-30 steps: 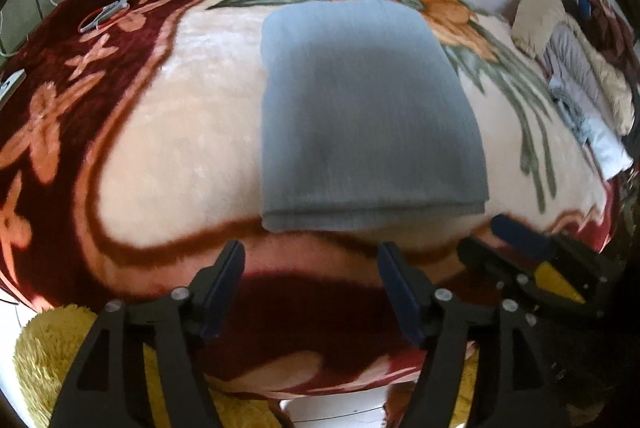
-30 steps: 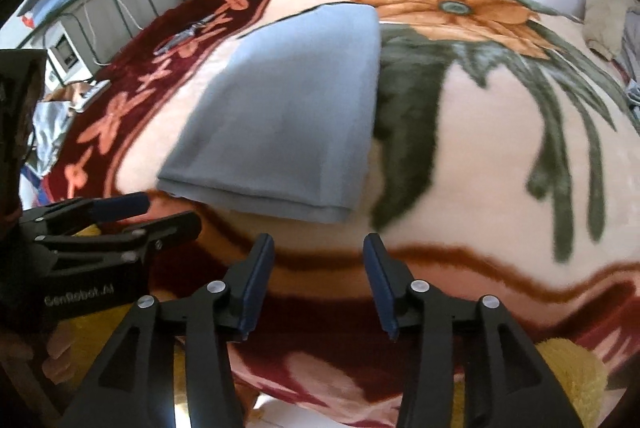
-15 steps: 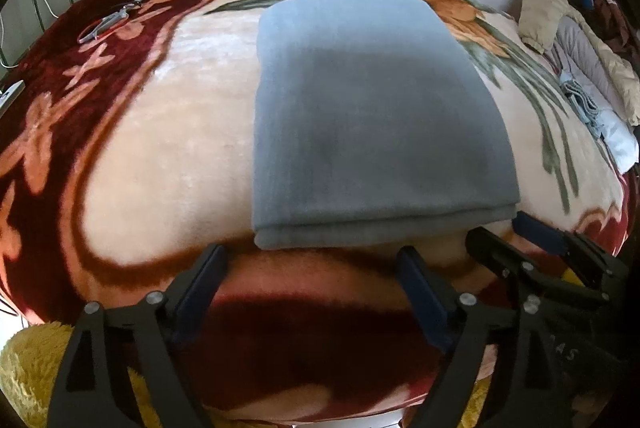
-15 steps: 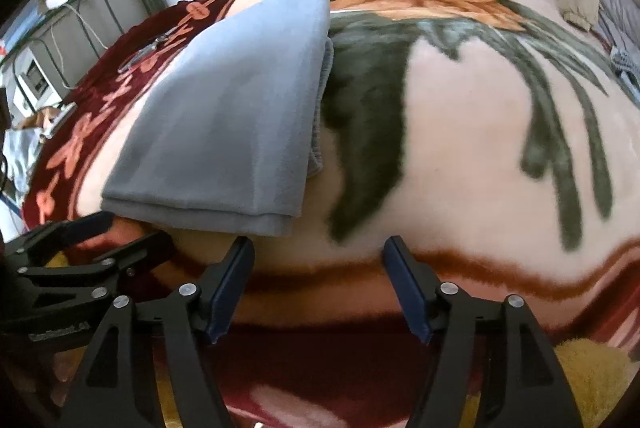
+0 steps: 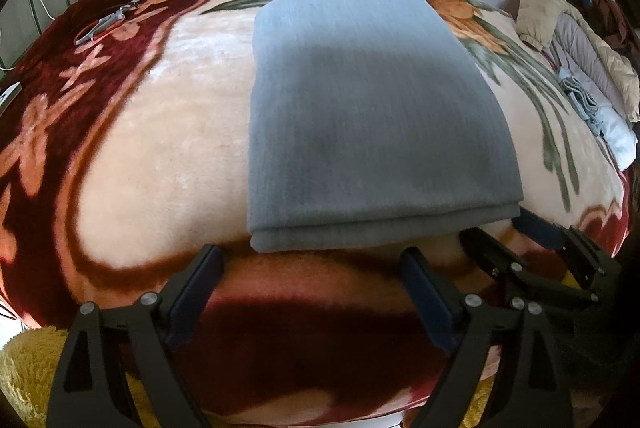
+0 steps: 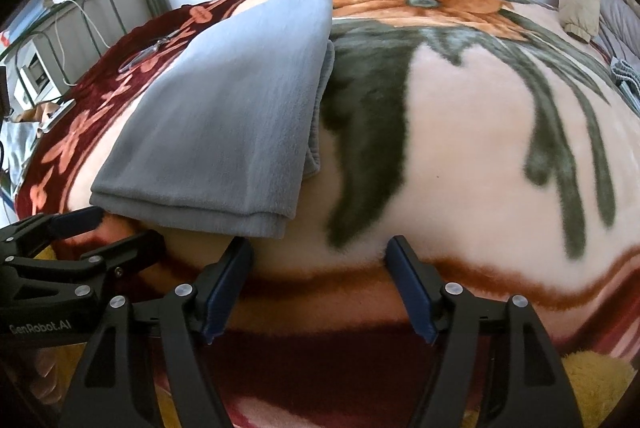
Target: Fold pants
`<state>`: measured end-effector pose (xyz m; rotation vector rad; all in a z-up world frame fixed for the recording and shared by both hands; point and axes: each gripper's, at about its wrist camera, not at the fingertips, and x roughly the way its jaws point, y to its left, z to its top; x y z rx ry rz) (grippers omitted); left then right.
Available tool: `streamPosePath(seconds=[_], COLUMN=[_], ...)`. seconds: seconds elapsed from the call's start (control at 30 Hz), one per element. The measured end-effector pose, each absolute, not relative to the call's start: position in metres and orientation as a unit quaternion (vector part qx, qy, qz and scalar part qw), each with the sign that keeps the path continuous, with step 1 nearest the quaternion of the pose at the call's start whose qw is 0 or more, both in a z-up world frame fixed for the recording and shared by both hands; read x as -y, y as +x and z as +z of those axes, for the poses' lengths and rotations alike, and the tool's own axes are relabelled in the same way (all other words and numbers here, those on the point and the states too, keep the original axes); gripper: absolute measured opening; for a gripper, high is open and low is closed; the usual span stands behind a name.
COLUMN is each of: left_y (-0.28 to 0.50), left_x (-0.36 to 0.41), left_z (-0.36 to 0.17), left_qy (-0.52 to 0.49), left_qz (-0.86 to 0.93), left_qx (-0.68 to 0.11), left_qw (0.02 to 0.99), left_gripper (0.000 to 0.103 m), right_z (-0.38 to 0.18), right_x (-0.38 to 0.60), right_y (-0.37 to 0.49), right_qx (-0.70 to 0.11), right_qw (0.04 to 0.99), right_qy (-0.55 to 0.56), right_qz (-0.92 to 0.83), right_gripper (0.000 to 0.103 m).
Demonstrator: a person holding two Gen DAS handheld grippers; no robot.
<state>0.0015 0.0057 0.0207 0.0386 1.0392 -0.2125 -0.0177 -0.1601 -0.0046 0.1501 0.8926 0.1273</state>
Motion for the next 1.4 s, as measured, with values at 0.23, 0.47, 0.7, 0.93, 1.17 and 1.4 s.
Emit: streamPosePath(seconds=[0.23,0.47,0.7,0.93,1.17,1.4], left_y=[0.0018,0.0028,0.0028,0.0025,0.0023,0.0026], left_x=[-0.0060,-0.0066,-0.0065,-0.0061,-0.0062,-0.0064], left_z=[0.0203,0.0206,0.0207,0.0207,0.0206,0.0205], left_qy=[0.011,0.003,0.003,0.002,0.002,0.003], left_qz=[-0.105,-0.109,-0.109,-0.109,-0.109,-0.109], left_qx=[-0.497,-0.498,-0.498,-0.498,-0.498,-0.498], left_qw=[0.861,0.860,0.860,0.860,0.860,0.860], left_gripper=[0.095,0.097,0.097,0.097,0.097,0.097], right_z=[-0.0048,-0.0041,-0.0044,-0.0040,-0.0041,-0.0041], right_x=[0.1600,0.1597,0.1597,0.1597,0.1596,0.1595], right_y=[-0.0180,-0.0180,-0.0181,-0.0178,-0.0180,-0.0180], right_qx=[-0.431,-0.430,-0.430,-0.430,-0.430,-0.430], right_qw=[0.898,0.898,0.898,0.898,0.898,0.898], right_qy=[0.071,0.071,0.071,0.070,0.070,0.070], right_qz=[0.062,0.062,0.061,0.061,0.061,0.061], right_gripper=[0.072,0.072,0.072,0.072,0.072,0.072])
